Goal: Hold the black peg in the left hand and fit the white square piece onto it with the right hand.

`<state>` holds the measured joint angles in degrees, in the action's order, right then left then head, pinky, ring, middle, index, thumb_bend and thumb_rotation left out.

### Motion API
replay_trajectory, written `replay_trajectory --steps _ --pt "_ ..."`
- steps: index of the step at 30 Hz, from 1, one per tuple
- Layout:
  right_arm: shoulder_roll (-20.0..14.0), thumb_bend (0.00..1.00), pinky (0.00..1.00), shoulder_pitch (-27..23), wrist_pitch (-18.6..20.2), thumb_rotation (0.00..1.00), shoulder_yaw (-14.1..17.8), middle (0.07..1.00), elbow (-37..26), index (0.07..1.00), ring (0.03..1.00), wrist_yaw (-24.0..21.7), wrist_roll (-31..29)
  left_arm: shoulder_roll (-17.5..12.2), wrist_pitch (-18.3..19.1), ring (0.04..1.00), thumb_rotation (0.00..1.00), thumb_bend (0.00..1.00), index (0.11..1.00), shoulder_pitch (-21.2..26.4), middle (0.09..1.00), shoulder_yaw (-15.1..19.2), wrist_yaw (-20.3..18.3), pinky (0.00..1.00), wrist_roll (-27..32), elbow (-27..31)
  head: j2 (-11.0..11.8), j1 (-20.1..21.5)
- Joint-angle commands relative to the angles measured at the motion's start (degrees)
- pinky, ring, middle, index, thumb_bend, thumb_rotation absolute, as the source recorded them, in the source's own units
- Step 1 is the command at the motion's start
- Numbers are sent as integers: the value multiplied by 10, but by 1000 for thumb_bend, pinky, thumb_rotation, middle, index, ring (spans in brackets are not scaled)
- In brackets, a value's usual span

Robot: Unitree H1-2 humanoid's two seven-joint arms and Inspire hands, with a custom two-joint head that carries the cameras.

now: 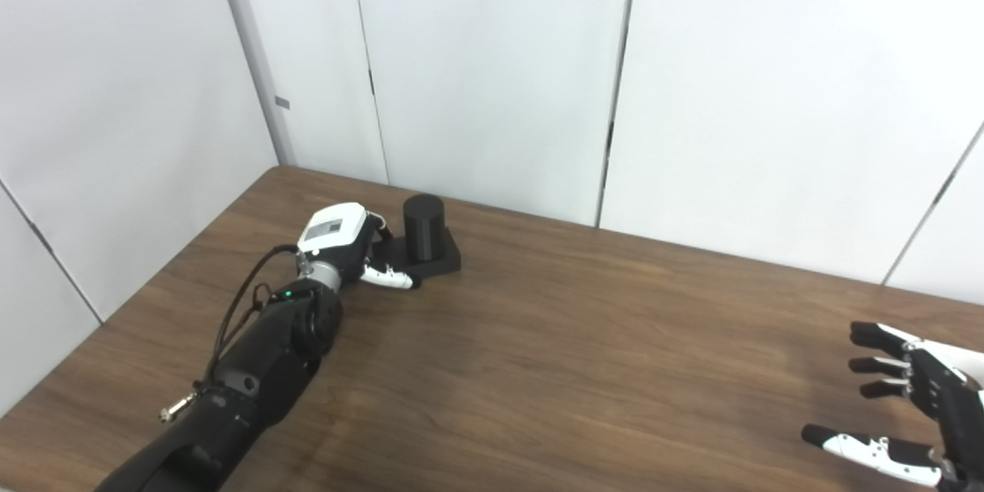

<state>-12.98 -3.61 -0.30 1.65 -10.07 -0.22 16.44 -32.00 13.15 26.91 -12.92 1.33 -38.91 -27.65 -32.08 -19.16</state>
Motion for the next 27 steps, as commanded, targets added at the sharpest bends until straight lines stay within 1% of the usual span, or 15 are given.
replay_trajectory --steps 1,4,6,8,11,14,16,18,20,23,24,27 --pt "-9 583 553 -14 -15 0 6 755 -17 737 665 4 -1 -10 -24 913 58 523 483 0 833 -11 -22 886 8 7 -1 0" --pt "-9 581 542 -15 -17 0 6 755 -16 735 663 5 0 -9 -43 922 55 523 483 -6 838 -13 -34 913 26 20 -2 2" --pt "-9 579 535 -16 -19 0 6 752 -14 733 657 6 1 -7 -55 925 55 523 484 -11 839 -17 -42 913 34 30 -2 3" --pt "-8 579 533 -17 -17 0 6 749 -15 732 652 5 1 -4 -61 932 56 523 484 -17 844 -24 -53 911 39 46 -2 5" --pt "-7 575 530 -18 -12 0 4 745 -17 731 646 4 4 1 -85 940 56 523 485 -29 847 -37 -67 904 48 74 -4 8" --pt "-8 568 530 -17 -16 0 3 749 -15 732 651 4 6 4 -106 935 57 521 486 -36 846 -52 -74 903 46 93 -5 9" --pt "-8 567 528 -18 -17 0 2 751 -13 732 653 4 7 8 -109 937 57 520 487 -39 850 -59 -86 911 47 108 -6 11" --pt "-7 568 526 -18 -15 0 2 754 -13 736 654 4 7 9 -104 943 58 521 487 -39 862 -71 -108 918 42 127 -8 17" --pt "-6 569 523 -18 -18 0 2 753 -10 736 653 6 8 9 -111 947 59 521 488 -38 870 -85 -119 921 35 139 -10 23" --pt "-5 579 535 -19 -21 0 1 756 -3 735 656 10 14 13 -128 955 67 522 489 -37 885 -104 -125 894 25 151 -14 35" --pt "-5 581 537 -19 -22 0 1 756 -1 737 657 11 15 15 -131 956 69 522 489 -37 888 -108 -127 891 23 153 -14 35" --pt "-6 583 531 -21 -37 0 -2 754 9 738 656 15 20 22 -140 949 71 522 489 -37 886 -117 -128 882 20 157 -18 52"
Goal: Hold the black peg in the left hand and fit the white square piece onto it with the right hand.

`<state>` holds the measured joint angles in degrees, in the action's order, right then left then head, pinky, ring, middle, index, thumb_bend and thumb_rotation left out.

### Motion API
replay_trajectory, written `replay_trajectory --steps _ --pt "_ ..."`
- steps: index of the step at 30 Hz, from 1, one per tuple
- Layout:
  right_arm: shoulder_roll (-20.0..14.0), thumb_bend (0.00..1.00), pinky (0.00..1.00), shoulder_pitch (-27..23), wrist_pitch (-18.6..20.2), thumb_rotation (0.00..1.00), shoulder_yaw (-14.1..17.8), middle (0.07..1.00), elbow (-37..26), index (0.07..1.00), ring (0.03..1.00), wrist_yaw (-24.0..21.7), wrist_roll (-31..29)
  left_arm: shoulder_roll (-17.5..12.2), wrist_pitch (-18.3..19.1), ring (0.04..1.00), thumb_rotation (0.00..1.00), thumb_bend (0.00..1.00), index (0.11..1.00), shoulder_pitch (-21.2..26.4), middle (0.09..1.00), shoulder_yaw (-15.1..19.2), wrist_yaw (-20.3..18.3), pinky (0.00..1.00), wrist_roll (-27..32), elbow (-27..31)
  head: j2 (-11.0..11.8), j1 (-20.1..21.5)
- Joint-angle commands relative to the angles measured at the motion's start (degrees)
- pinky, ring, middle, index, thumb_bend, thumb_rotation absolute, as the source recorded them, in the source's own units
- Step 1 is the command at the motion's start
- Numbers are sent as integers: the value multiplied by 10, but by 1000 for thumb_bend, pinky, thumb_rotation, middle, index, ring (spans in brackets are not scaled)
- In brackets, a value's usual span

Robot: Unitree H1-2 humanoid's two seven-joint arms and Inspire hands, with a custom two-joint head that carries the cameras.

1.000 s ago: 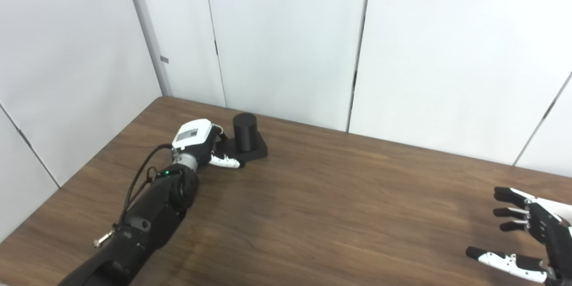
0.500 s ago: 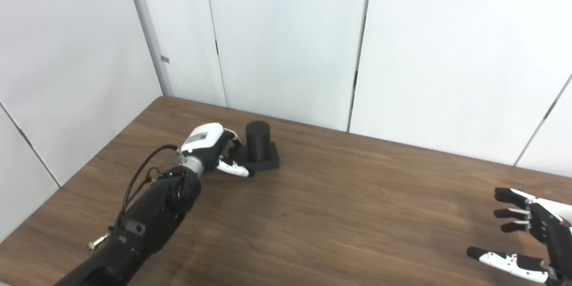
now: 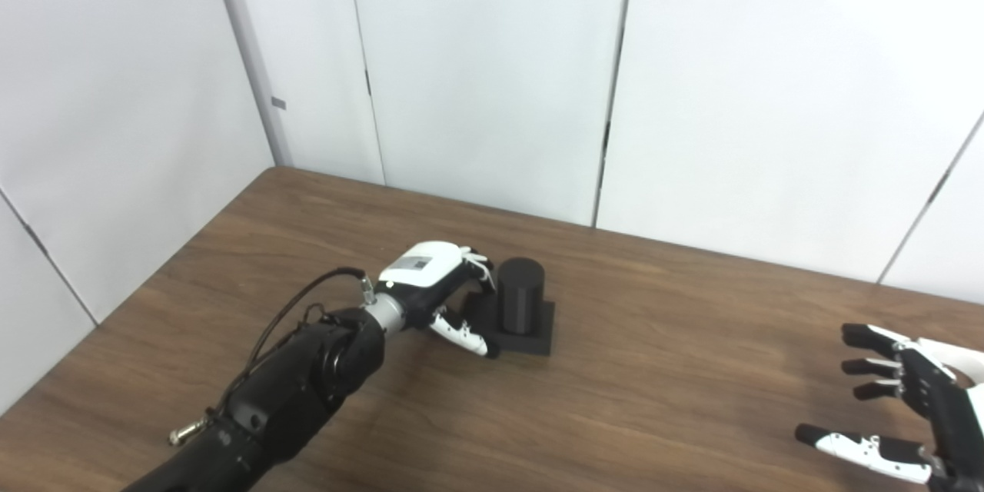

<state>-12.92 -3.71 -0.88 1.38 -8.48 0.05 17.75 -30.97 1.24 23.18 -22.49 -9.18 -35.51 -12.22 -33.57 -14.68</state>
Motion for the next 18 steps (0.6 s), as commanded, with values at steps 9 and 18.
replay_trajectory --steps 9,18 --pt "-1 589 519 -25 -58 0 -3 747 22 731 647 31 16 47 -38 909 70 522 490 -4 861 -51 -24 846 -29 20 -18 61" --pt "8 566 509 -30 -63 0 -14 749 31 741 645 42 35 67 -63 925 70 522 491 -7 877 -90 -35 879 -46 28 -29 114"
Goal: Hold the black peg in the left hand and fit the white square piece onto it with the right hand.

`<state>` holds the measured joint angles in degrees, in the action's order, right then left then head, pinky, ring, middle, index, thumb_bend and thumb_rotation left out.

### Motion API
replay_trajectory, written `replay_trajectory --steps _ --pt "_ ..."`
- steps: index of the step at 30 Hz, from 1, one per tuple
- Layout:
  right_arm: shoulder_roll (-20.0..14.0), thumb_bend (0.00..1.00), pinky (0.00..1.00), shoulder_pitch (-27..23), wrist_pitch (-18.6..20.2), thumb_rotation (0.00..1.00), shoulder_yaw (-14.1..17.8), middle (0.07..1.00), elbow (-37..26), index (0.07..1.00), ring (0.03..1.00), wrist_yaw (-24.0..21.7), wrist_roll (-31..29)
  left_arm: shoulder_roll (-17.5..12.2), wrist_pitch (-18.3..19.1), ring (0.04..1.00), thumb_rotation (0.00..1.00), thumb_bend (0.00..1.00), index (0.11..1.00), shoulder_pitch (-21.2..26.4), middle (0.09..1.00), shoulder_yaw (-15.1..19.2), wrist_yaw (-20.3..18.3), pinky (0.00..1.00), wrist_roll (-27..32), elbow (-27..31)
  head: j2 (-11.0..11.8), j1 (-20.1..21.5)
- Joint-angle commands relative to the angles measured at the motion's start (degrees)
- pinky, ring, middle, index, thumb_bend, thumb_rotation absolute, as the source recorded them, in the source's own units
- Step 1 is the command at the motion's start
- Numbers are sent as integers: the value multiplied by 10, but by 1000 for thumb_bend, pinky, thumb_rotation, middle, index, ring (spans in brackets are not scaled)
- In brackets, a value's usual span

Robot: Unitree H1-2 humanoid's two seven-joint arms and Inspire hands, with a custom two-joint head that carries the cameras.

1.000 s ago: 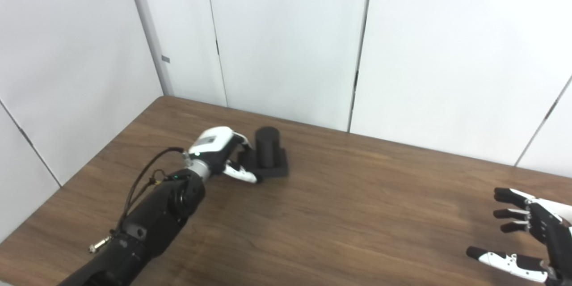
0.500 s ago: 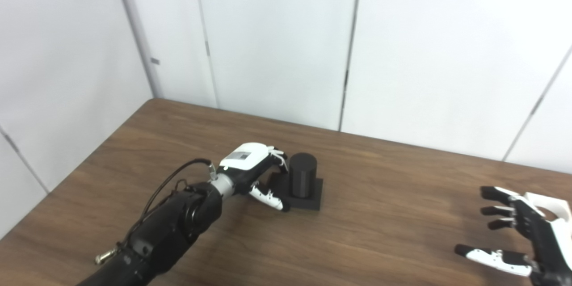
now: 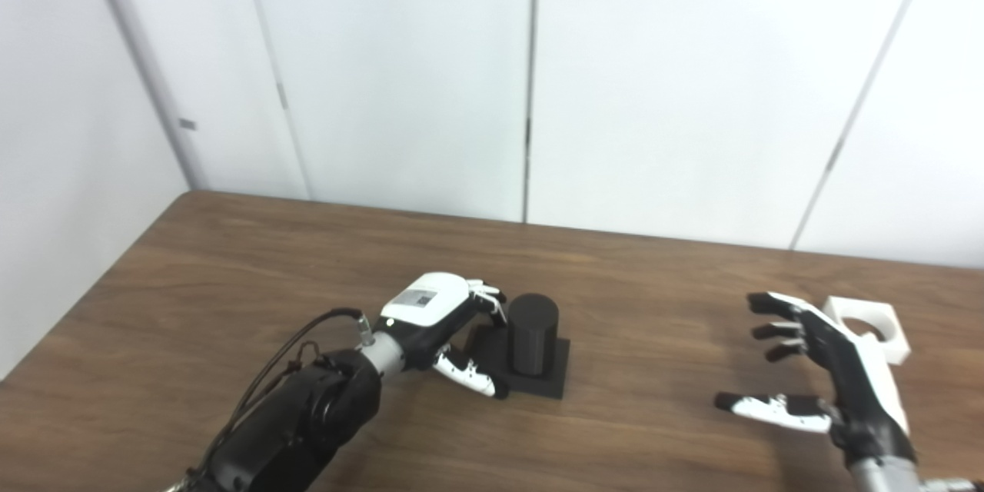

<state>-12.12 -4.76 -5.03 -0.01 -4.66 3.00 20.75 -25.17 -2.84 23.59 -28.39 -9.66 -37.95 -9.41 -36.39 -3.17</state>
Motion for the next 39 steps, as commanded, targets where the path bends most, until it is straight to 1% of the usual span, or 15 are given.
replay_trajectory --steps 1,11,13,14,16,17,19,21,23,25,27,30,34,38,39 --pt "2 565 510 -20 -23 0 -1 750 -7 742 646 14 6 13 -24 926 71 522 491 -13 878 -35 -31 881 -24 1 -2 6" --pt "15 562 505 -22 -17 0 -7 755 -15 748 649 21 18 17 -47 924 70 522 491 -10 868 -79 -47 867 -46 -10 -4 67" --pt "16 558 503 -21 -16 0 -9 756 -19 750 647 21 22 10 -55 919 72 522 492 -6 868 -92 -46 848 -62 -12 7 106" --pt "15 555 508 -22 -17 0 -8 757 -21 751 650 21 22 7 -59 915 73 522 492 -3 866 -98 -45 835 -72 -13 7 106" --pt "10 559 517 -24 -17 0 -5 761 -25 748 657 21 29 1 -63 910 74 522 492 1 863 -107 -44 819 -95 -17 17 140" --pt "5 568 525 -26 -13 0 -3 759 -29 748 663 20 35 -1 -62 910 74 522 491 2 861 -109 -44 825 -100 -17 18 144" --pt "-18 598 526 -37 8 2 1 748 -42 740 657 -5 34 -6 -63 905 71 522 491 3 857 -110 -42 832 -105 -17 24 178" --pt "-52 640 532 -49 39 41 3 796 -59 760 675 -51 27 -13 -58 906 70 523 491 3 859 -112 -50 838 -108 -11 28 193" --pt "-98 690 566 -64 75 95 -4 852 -81 790 719 -99 57 -18 -58 897 70 523 492 2 859 -111 -56 839 -106 -6 35 213" --pt "-136 744 599 -79 100 151 -11 875 -95 801 760 -128 98 -23 -60 884 68 523 492 0 852 -111 -57 831 -105 -3 42 229" --pt "-167 786 588 -95 112 131 -16 871 -98 796 772 -143 130 -27 -62 879 68 523 492 -2 849 -112 -58 822 -106 1 55 252" --pt "-205 812 640 -118 133 120 -24 882 -94 804 808 -167 176 -32 -60 875 67 523 492 -4 850 -111 -64 819 -105 9 65 269" --pt "-240 843 697 -140 148 149 -38 894 -75 818 850 -177 246 -36 -64 865 65 523 492 -8 845 -108 -59 804 -103 13 79 290" --pt "-252 809 727 -161 174 165 -47 897 -53 817 866 -192 299 -39 -67 850 63 523 491 -12 834 -102 -51 790 -99 12 89 306" --pt "-258 802 789 -169 184 170 -51 910 -47 831 888 -209 311 -40 -68 846 63 523 491 -14 829 -99 -47 787 -99 12 91 308"
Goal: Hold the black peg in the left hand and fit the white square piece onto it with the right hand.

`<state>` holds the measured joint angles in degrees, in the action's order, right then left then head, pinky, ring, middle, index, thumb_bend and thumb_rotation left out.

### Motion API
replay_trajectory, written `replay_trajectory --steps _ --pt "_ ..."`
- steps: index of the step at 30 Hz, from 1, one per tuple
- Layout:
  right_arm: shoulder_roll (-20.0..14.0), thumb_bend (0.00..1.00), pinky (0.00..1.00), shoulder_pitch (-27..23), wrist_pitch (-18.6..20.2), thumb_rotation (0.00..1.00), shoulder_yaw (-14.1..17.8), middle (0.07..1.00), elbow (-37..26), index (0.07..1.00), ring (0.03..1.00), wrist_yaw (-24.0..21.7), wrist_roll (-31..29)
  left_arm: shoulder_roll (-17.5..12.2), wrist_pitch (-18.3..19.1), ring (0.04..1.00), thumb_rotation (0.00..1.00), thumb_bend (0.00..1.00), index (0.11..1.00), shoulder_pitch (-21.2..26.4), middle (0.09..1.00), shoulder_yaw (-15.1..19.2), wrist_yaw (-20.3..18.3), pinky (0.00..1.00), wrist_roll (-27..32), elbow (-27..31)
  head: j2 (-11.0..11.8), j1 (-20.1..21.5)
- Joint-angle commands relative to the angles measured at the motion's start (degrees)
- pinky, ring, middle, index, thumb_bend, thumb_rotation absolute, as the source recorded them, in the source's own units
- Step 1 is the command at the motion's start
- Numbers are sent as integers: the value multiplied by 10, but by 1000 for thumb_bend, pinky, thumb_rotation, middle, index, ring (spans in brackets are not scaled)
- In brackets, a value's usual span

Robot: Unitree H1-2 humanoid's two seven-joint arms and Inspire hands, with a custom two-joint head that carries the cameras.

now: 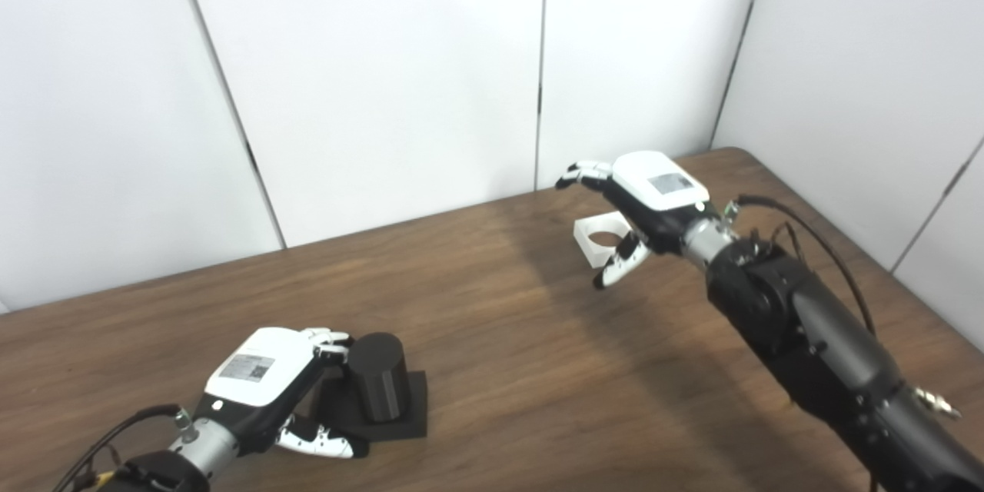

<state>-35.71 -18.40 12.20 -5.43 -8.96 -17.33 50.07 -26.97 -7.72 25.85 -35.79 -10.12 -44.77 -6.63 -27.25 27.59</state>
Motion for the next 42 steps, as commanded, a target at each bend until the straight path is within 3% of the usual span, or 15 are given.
replay_trajectory --steps 1,4,9,19,29,42 --pt "-31 805 833 -43 22 182 -6 924 2 845 907 -34 34 -23 -25 845 62 523 491 -39 826 -22 -30 786 -31 -20 1 2" --pt "-56 913 946 -69 38 271 -30 990 17 904 988 -100 72 -25 -41 831 62 523 490 -42 809 -15 -3 753 -34 -31 4 6" --pt "-65 964 949 -102 35 250 -52 1000 61 901 1000 -121 108 -25 -51 835 64 523 490 -43 813 -13 -2 749 -34 -41 8 8" --pt "-61 1000 947 -167 15 360 -89 987 168 891 999 -120 111 -27 -58 849 65 523 491 -45 830 -10 -3 792 -33 -47 8 5" --pt "-33 1000 918 -206 16 327 -129 969 255 890 977 -106 103 -29 -67 843 64 523 490 -50 818 -4 14 776 -32 -47 3 -5" --pt "-2 966 906 -225 6 260 -164 953 317 869 955 -95 86 -29 -47 838 62 523 490 -57 815 2 -15 767 -31 -11 -7 -14"
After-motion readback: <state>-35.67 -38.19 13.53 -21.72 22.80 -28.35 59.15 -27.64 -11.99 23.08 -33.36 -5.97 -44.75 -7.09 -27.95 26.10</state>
